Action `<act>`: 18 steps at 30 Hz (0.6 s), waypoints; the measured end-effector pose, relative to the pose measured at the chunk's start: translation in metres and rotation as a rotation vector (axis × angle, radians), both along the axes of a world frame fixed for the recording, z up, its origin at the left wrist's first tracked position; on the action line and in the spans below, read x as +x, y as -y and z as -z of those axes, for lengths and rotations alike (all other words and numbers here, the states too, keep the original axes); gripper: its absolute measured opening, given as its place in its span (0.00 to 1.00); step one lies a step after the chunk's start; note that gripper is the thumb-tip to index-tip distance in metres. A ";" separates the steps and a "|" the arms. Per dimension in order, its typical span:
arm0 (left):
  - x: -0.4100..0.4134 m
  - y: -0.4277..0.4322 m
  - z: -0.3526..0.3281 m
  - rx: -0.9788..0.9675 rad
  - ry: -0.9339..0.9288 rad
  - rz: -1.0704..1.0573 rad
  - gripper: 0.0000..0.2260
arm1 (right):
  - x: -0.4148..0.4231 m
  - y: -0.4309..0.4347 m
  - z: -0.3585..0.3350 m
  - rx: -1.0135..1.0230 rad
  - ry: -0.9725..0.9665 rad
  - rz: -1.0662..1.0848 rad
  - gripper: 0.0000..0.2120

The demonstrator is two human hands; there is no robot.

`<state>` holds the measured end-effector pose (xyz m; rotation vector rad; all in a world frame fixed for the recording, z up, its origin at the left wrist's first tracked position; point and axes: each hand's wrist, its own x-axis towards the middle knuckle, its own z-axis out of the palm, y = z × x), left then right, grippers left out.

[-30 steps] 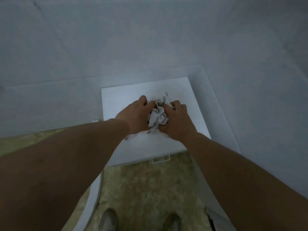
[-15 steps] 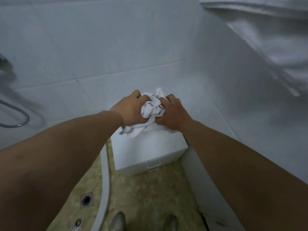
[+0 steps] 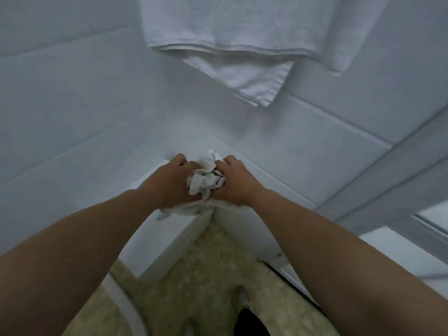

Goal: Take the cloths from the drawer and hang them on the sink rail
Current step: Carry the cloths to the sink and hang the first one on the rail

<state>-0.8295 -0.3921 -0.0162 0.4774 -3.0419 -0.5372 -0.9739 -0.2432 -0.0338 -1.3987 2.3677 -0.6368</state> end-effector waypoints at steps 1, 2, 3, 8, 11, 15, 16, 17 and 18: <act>-0.005 -0.008 0.002 -0.024 -0.032 0.083 0.33 | 0.004 -0.017 -0.001 -0.001 -0.002 0.049 0.24; -0.011 -0.017 0.006 -0.057 -0.058 0.172 0.32 | 0.007 -0.034 -0.001 -0.007 -0.004 0.101 0.22; -0.019 -0.028 0.011 -0.088 -0.067 0.249 0.30 | 0.010 -0.053 -0.003 -0.006 -0.004 0.152 0.22; -0.056 -0.122 0.021 -0.201 -0.052 0.549 0.20 | 0.028 -0.175 -0.011 0.019 0.003 0.407 0.27; -0.073 -0.197 0.007 -0.117 -0.033 0.654 0.24 | 0.041 -0.257 -0.018 -0.012 -0.007 0.554 0.28; -0.091 -0.311 -0.008 -0.119 0.015 0.805 0.28 | 0.065 -0.372 -0.030 -0.027 -0.010 0.757 0.27; -0.093 -0.344 -0.015 -0.112 0.025 0.843 0.28 | 0.073 -0.404 -0.033 -0.037 -0.010 0.810 0.27; -0.094 -0.380 -0.022 -0.095 0.033 0.885 0.28 | 0.082 -0.438 -0.034 -0.044 -0.012 0.867 0.27; -0.093 -0.418 -0.032 -0.083 0.038 0.928 0.28 | 0.092 -0.473 -0.035 -0.047 -0.016 0.927 0.27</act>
